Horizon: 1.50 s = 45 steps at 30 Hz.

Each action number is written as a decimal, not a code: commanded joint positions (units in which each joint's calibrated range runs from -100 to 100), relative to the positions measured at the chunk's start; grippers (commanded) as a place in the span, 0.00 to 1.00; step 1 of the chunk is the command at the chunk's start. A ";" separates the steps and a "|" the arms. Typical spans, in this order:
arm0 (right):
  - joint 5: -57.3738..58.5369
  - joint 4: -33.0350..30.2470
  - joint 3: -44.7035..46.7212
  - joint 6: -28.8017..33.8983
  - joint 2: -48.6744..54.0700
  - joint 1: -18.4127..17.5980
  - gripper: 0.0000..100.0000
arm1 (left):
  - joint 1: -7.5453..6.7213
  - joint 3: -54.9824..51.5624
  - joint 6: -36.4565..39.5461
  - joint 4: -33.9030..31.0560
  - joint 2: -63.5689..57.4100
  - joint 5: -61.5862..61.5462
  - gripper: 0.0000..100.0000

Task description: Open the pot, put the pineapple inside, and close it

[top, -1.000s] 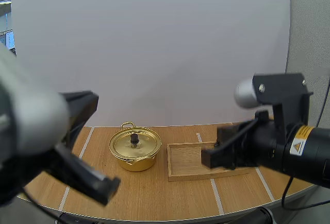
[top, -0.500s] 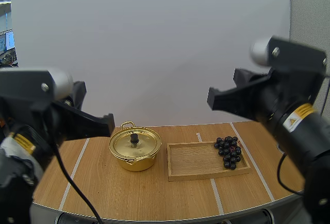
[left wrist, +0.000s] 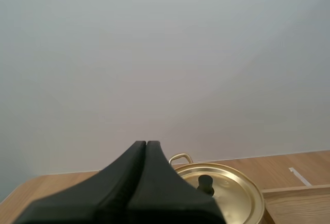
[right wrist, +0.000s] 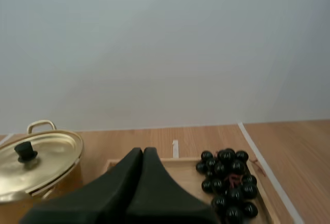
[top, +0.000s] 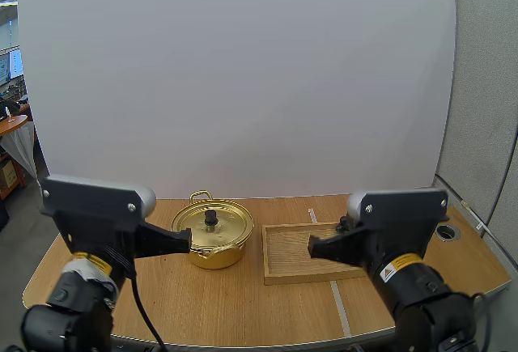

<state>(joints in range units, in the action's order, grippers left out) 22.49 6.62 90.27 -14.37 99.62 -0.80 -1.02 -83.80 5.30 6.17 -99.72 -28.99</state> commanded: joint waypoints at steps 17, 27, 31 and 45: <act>8.20 -6.62 9.73 -0.16 0.38 0.55 0.00 | 1.69 -16.20 1.77 -0.48 -0.28 -1.08 0.00; 8.20 -6.62 9.73 -0.16 0.38 0.55 0.00 | 1.84 -16.20 2.73 -0.48 -0.28 -0.39 0.00; 8.20 -6.62 9.73 -0.16 0.38 0.55 0.00 | 1.84 -16.20 2.73 -0.48 -0.28 -0.39 0.00; 7.69 -6.62 9.73 -0.16 0.38 0.52 0.00 | 1.84 -16.20 2.73 -0.48 -0.28 -0.39 0.00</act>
<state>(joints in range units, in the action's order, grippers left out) 30.81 0.45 100.00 -14.37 99.62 -0.49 0.60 -99.95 7.50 6.17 -99.72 -30.23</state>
